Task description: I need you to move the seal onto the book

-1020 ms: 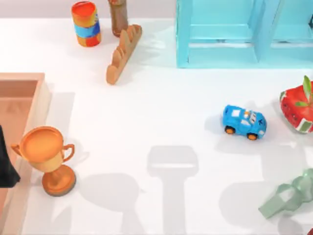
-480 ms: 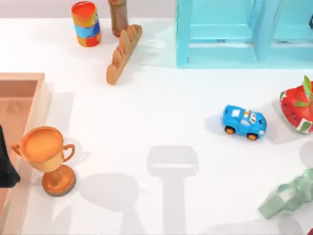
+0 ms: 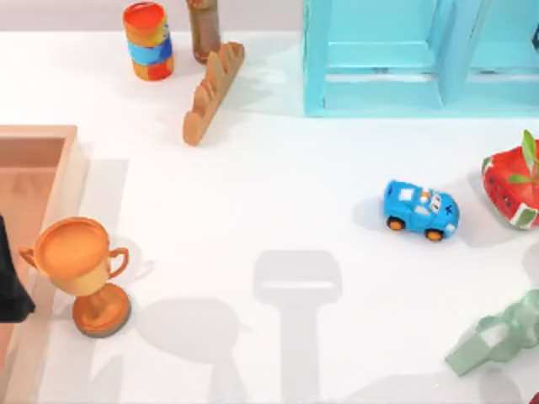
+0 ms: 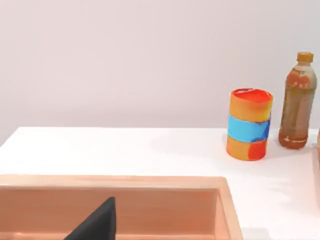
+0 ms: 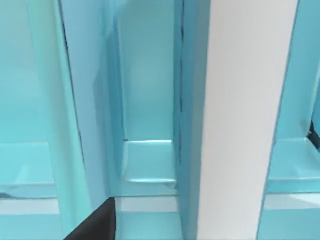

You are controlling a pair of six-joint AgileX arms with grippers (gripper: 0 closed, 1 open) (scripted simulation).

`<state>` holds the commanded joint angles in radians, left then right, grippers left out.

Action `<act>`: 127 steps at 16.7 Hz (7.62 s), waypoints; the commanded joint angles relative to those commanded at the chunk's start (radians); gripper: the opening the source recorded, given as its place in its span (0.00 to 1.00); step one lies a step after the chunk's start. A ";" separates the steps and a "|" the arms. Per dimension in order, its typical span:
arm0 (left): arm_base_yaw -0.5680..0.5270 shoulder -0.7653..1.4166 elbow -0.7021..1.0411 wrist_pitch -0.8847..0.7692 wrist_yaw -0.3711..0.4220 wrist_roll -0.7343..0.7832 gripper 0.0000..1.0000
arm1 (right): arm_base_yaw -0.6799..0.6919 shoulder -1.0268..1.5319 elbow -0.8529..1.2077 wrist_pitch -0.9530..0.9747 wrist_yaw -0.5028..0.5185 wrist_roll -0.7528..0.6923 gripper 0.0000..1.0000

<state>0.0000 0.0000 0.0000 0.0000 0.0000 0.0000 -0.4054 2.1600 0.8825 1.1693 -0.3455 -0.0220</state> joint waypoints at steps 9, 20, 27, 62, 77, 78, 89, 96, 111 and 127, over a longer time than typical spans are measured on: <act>0.000 0.000 0.000 0.000 0.000 0.000 1.00 | 0.049 0.193 0.362 -0.161 0.055 0.005 1.00; 0.000 0.000 0.000 0.000 0.000 0.000 1.00 | 0.069 0.252 0.472 -0.215 0.075 0.006 0.77; 0.000 0.000 0.000 0.000 0.000 0.000 1.00 | 0.069 0.252 0.472 -0.215 0.075 0.006 0.25; 0.000 0.000 0.000 0.000 0.000 0.000 1.00 | -0.160 -0.807 -0.032 -0.775 -0.163 -0.015 0.00; 0.000 0.000 0.000 0.000 0.000 0.000 1.00 | 0.572 -0.681 0.123 -0.828 0.460 -0.342 0.00; 0.000 0.000 0.000 0.000 0.000 0.000 1.00 | 0.669 -0.650 0.135 -0.833 0.538 -0.389 0.00; 0.000 0.000 0.000 0.000 0.000 0.000 1.00 | 1.497 -0.206 0.206 -0.808 1.281 -0.951 0.00; 0.000 0.000 0.000 0.000 0.000 0.000 1.00 | 1.599 -0.133 0.225 -0.785 1.372 -1.047 0.00; 0.000 0.000 0.000 0.000 0.000 0.000 1.00 | 1.592 -0.112 0.200 -0.779 1.375 -1.025 0.00; 0.000 0.000 0.000 0.000 0.000 0.000 1.00 | 1.609 -0.055 0.186 -0.690 1.381 -1.030 0.45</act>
<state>0.0000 0.0000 0.0000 0.0000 0.0000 0.0000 1.2034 2.1048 1.0685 0.4791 1.0355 -1.0522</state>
